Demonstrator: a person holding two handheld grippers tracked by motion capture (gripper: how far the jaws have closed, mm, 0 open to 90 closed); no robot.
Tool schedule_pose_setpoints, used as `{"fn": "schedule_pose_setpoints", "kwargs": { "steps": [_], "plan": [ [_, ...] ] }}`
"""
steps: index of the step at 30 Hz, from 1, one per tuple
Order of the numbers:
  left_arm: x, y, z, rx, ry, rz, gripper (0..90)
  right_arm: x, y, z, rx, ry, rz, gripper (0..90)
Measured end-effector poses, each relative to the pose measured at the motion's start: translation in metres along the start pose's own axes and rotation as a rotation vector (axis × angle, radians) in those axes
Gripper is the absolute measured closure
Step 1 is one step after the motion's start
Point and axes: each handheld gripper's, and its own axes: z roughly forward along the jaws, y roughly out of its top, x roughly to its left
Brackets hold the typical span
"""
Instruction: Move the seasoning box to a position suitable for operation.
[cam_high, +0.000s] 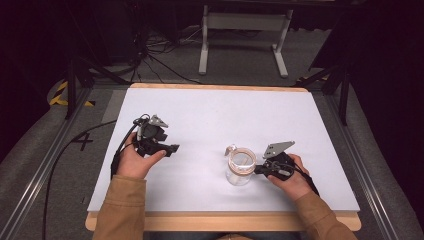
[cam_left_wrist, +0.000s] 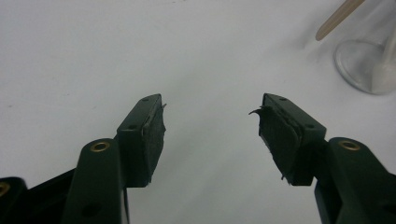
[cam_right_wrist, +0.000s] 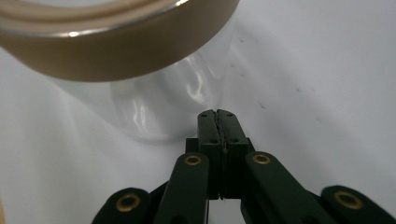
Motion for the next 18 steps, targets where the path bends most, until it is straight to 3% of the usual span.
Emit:
{"fn": "schedule_pose_setpoints", "kwargs": {
  "steps": [11,18],
  "plan": [
    [-0.003,0.004,0.007,0.020,0.002,0.021,40.9,0.022,0.009,0.009,0.001,0.070,-0.054,90.0],
    [-0.007,0.010,0.014,0.024,0.007,0.066,43.3,0.036,0.015,0.014,-0.003,0.099,-0.090,90.0]
  ]
}}
